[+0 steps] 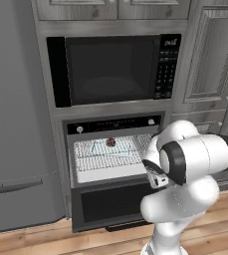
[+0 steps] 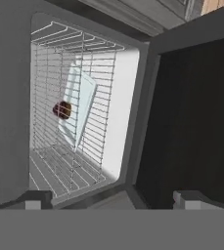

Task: Take the baked cake out of the oven and place it on the plate for cooling. Then close the oven door.

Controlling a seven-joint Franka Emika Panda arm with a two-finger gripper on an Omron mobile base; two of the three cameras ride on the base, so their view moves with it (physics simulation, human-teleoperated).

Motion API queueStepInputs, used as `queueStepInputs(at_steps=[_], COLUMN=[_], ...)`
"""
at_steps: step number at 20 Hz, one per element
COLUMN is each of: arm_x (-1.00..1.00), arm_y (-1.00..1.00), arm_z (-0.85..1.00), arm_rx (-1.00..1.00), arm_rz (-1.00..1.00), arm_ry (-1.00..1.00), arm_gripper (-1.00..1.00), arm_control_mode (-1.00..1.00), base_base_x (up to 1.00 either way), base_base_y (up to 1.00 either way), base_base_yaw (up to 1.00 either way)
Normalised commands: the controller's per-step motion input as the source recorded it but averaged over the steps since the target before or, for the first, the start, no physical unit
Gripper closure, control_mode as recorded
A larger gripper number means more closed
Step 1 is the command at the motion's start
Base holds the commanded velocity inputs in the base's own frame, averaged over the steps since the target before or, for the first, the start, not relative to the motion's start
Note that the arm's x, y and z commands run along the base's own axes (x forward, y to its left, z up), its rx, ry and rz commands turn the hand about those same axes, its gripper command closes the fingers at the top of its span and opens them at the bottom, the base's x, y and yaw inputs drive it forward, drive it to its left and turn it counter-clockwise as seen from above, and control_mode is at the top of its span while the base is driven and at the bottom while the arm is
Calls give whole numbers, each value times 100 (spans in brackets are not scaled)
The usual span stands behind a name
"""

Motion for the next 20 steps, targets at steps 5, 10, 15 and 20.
queueStepInputs(at_steps=[5,10,15,20], arm_x=[31,32,8,7], arm_y=[4,-5,-17,-20], arm_z=[-21,-14,-27,-20], arm_rx=[0,0,0,3], arm_rz=[0,0,0,0], arm_ry=[21,12,1,0], arm_gripper=[-100,-100,-100,-100], arm_control_mode=[-100,-100,-100,-100], base_base_x=[0,0,0,0], base_base_y=[0,0,0,0], base_base_yaw=[0,0,0,0])
